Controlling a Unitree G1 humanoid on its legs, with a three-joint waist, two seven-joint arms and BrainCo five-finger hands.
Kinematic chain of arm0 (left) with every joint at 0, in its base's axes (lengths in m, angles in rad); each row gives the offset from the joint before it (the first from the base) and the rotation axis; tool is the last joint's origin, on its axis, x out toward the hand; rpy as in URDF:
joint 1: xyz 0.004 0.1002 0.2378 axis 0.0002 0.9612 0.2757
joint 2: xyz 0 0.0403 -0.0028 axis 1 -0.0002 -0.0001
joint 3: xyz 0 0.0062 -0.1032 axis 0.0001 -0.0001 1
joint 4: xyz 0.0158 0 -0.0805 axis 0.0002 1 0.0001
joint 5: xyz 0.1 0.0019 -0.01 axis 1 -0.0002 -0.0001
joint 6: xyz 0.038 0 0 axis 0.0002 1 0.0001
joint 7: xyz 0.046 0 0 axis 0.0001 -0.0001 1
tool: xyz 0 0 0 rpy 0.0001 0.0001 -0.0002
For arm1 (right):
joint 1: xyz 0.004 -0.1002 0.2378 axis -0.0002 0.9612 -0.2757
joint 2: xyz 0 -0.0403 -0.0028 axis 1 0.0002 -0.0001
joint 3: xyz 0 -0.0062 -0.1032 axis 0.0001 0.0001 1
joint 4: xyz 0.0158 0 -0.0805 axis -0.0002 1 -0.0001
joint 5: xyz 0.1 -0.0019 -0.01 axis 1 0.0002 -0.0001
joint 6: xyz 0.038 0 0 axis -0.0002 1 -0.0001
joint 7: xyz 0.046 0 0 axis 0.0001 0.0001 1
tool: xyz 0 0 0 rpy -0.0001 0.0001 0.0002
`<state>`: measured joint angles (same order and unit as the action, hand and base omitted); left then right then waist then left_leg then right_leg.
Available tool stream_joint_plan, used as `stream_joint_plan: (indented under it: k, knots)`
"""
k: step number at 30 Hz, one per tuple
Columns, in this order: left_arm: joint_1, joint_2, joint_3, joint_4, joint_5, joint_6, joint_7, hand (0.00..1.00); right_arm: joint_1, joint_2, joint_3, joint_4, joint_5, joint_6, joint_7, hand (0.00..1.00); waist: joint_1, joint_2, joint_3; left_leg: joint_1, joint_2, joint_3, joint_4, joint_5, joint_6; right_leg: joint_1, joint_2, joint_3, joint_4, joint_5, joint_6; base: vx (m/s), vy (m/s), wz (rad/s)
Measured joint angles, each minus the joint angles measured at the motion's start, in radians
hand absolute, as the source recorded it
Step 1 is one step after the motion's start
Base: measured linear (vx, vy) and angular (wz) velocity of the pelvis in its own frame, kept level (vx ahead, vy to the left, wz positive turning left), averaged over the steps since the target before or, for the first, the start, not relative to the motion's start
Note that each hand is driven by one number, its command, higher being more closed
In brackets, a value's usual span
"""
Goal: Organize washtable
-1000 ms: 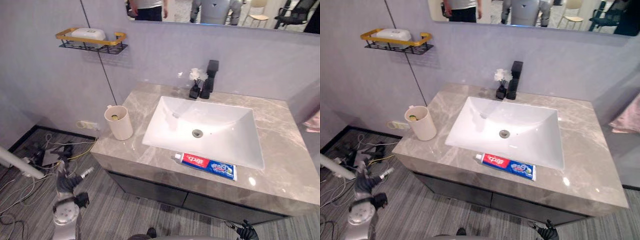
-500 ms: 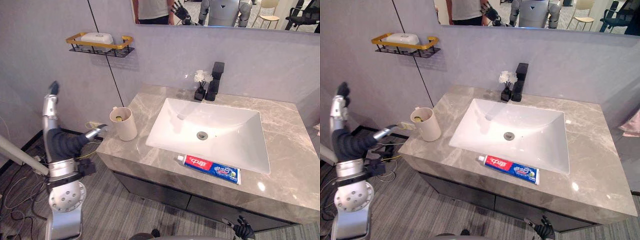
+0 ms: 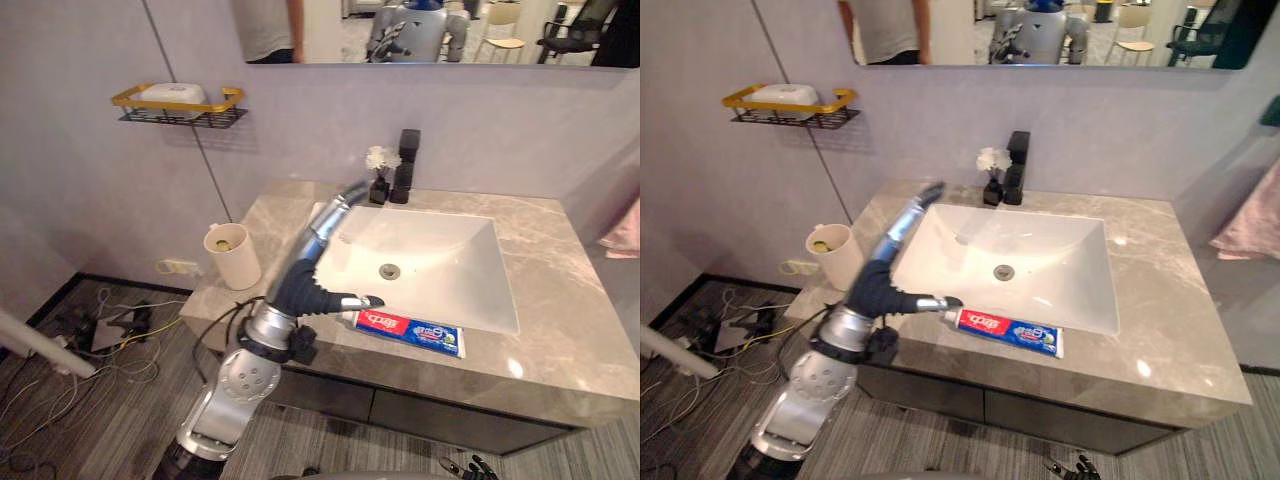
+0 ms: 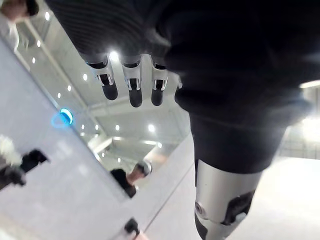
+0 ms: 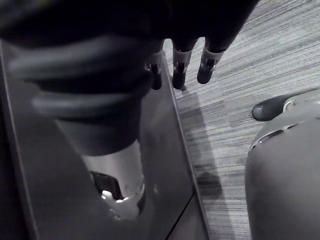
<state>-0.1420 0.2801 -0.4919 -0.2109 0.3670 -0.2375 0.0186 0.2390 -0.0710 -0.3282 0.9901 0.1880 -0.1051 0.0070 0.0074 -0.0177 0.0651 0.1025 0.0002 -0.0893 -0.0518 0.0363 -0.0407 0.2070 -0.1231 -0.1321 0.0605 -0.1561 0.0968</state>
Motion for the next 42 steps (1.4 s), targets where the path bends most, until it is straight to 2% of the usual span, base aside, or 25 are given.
stream_joint_plan:
  k: [4,8,11,20,28,42]
  knots:
    - [-0.035,-0.001,-0.034,0.155,0.031,0.038,-0.025,0.0,0.003,-0.001,-0.04,0.0,0.04,0.002,0.018,0.0,-0.031,0.0,0.0,0.009,0.001,0.005,-0.019,0.002,0.0,0.001,0.0,0.002,-0.012,0.0,0.0,0.0,-0.005,-0.02]
    - [-0.081,0.002,-0.058,0.229,0.082,0.048,-0.04,0.0,0.002,0.002,-0.078,-0.001,0.078,0.005,0.018,0.0,-0.048,-0.002,0.001,0.012,0.0,0.011,-0.025,0.002,0.0,0.003,-0.001,0.007,-0.02,0.002,0.003,0.02,-0.01,-0.04]
    - [-0.107,0.0,-0.068,0.264,0.112,0.057,-0.041,0.0,0.002,0.002,-0.107,-0.001,0.091,0.005,0.018,0.0,-0.049,-0.008,0.005,0.019,0.001,0.013,-0.033,0.002,0.0,0.01,-0.001,0.009,-0.028,0.004,0.005,0.01,-0.005,-0.01]
    - [-0.155,0.024,-0.095,0.352,0.179,0.058,-0.041,0.0,-0.023,0.002,-0.108,-0.003,0.117,0.005,0.018,0.0,-0.058,-0.005,0.021,0.031,0.0,0.023,-0.037,0.001,0.0,0.015,-0.01,0.02,-0.028,0.004,0.006,-0.03,-0.009,-0.04]
    - [-0.156,0.042,-0.094,0.36,0.196,0.054,-0.039,0.0,-0.044,-0.008,-0.107,-0.003,0.116,0.005,0.018,0.0,-0.077,0.005,0.032,0.033,-0.001,0.023,-0.037,0.001,0.0,0.015,-0.011,0.021,-0.028,0.005,0.006,-0.03,-0.013,0.0]
    - [-0.15,0.061,-0.085,0.36,0.235,0.054,-0.039,0.0,-0.053,-0.036,-0.083,-0.003,0.11,0.005,0.018,0.0,-0.079,0.016,0.045,0.034,0.0,0.023,-0.038,0.001,0.0,0.015,-0.003,0.022,-0.028,0.004,0.006,0.0,-0.005,0.0]
